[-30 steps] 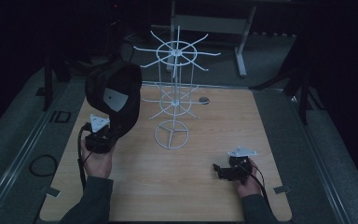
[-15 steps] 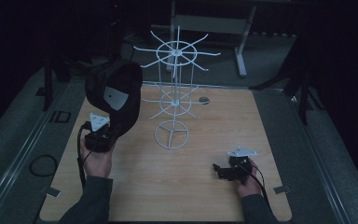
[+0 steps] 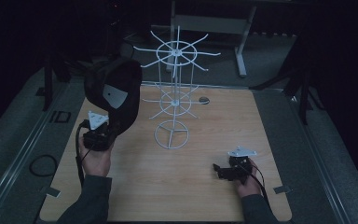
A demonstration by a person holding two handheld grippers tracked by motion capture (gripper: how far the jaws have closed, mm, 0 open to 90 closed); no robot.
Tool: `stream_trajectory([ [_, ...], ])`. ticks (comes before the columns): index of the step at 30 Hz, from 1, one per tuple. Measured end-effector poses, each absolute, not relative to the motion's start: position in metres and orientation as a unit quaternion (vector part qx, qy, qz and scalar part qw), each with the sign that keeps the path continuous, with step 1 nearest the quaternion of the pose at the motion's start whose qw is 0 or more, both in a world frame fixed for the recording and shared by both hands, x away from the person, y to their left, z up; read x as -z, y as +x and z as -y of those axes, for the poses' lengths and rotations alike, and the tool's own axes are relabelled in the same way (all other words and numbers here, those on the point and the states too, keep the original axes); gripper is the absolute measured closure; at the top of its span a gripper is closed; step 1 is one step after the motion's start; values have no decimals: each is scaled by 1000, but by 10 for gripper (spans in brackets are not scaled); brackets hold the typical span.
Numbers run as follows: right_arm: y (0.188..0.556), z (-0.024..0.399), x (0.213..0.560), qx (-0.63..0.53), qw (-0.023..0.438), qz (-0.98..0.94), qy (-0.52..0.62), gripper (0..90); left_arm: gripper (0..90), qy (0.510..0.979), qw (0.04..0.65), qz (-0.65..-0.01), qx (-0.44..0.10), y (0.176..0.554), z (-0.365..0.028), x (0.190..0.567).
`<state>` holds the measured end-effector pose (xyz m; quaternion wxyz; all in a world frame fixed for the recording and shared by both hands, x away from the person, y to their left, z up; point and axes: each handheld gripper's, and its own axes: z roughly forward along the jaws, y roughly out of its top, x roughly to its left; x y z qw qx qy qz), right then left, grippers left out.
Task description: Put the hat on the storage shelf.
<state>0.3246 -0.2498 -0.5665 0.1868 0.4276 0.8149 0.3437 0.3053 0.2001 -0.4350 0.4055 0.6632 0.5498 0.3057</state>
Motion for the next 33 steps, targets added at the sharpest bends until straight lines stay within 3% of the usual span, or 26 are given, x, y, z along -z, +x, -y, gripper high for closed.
stream_trajectory([
  [33,325,250,566,-344,187,-815,428,122,864,655,416,-548,-311,302,-204,420],
])
